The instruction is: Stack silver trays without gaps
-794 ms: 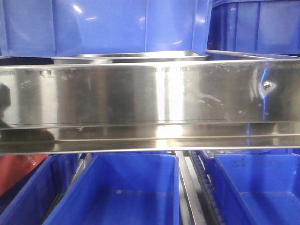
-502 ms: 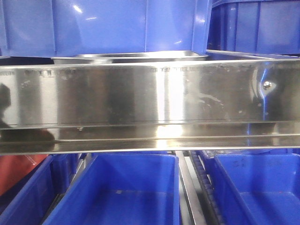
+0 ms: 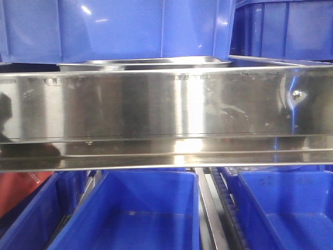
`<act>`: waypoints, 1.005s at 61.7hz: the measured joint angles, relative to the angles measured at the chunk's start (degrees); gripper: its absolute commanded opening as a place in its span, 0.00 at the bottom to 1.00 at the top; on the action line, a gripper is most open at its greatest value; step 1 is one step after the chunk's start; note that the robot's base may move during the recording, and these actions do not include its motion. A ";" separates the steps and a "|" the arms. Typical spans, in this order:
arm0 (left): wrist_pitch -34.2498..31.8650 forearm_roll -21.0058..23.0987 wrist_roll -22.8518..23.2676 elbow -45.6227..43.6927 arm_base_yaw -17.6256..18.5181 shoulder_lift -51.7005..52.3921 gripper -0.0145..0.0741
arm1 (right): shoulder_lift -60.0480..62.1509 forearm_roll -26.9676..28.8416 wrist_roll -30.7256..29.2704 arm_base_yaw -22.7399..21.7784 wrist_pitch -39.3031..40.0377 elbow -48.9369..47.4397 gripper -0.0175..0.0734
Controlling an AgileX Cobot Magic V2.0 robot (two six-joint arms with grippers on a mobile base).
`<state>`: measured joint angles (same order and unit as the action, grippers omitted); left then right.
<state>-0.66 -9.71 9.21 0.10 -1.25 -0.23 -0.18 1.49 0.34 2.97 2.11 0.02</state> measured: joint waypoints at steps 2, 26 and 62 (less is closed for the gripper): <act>0.00 0.00 0.00 0.00 0.00 0.00 0.18 | 0.00 0.00 0.00 0.00 0.00 0.00 0.11; -0.84 0.00 0.00 0.00 0.00 0.00 0.18 | 0.00 0.00 0.00 0.00 0.68 0.00 0.11; -4.38 0.00 0.00 0.00 0.00 0.00 0.18 | 0.00 0.00 0.52 0.00 9.16 0.00 0.11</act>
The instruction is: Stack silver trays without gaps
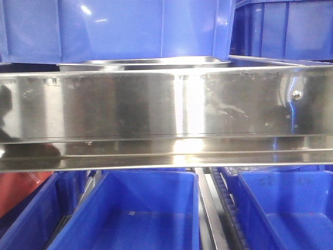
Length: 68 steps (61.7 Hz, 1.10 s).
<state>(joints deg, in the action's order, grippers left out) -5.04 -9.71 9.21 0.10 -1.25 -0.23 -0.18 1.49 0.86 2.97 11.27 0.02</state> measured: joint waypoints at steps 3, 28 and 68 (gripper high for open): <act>-0.97 0.00 0.00 0.00 0.00 0.00 0.18 | 0.00 0.00 0.00 0.00 0.53 0.00 0.11; -8.63 0.23 0.75 0.00 0.00 0.00 0.18 | 0.00 11.68 2.60 0.00 2.22 0.00 0.11; -8.09 -6.55 34.04 -2.83 1.33 0.09 0.18 | 0.18 22.52 6.49 0.00 -24.71 -14.31 0.11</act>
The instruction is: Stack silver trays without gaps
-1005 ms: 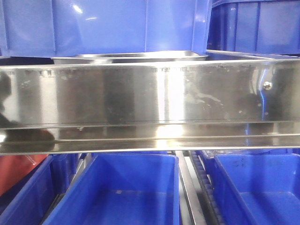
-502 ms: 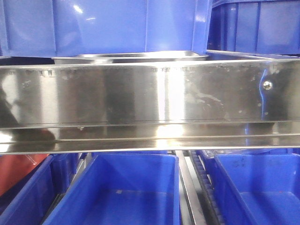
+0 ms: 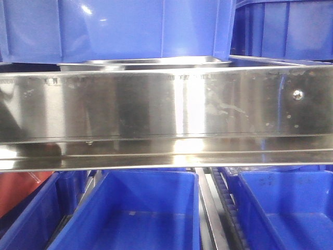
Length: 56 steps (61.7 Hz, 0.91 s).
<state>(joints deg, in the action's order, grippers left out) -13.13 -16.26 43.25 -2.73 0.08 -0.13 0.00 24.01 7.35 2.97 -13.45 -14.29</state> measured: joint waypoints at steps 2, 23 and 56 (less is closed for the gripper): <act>1.65 -2.60 0.18 -1.10 0.94 0.00 0.18 | 0.00 -0.50 -0.45 0.00 -1.65 -0.76 0.11; 27.54 -16.08 0.32 -17.97 18.73 -3.96 0.18 | -0.33 -3.53 -4.68 0.00 -15.03 -10.50 0.11; 42.79 -13.78 -7.26 -31.32 42.20 -34.66 0.15 | -32.67 -4.33 -15.62 2.09 -33.11 -28.94 0.11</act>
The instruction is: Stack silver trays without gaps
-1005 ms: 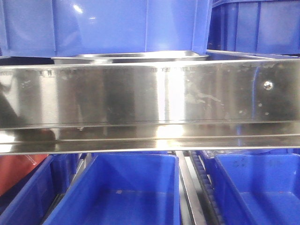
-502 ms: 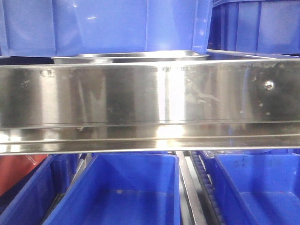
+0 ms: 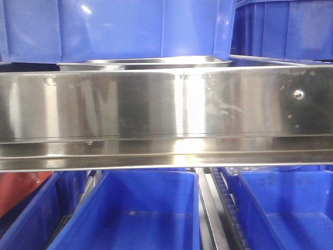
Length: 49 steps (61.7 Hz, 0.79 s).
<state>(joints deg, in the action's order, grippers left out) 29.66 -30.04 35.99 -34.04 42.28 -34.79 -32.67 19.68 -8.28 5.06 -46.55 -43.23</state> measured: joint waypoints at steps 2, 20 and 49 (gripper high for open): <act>0.00 0.00 0.00 -1.17 0.00 -2.14 0.15 | -1.41 -0.04 -0.56 0.78 0.00 -0.94 0.11; 0.09 -4.51 0.00 -14.15 0.00 -18.09 0.15 | -10.74 -0.93 -1.58 5.96 0.19 -6.48 0.11; 0.15 -4.07 5.77 -20.64 -0.23 -27.35 0.15 | -19.43 -0.24 0.30 13.83 6.89 -7.07 0.11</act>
<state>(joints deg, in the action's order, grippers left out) 29.81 -34.11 41.76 -54.68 42.05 -62.14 -52.10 19.44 -7.98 18.90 -39.67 -50.30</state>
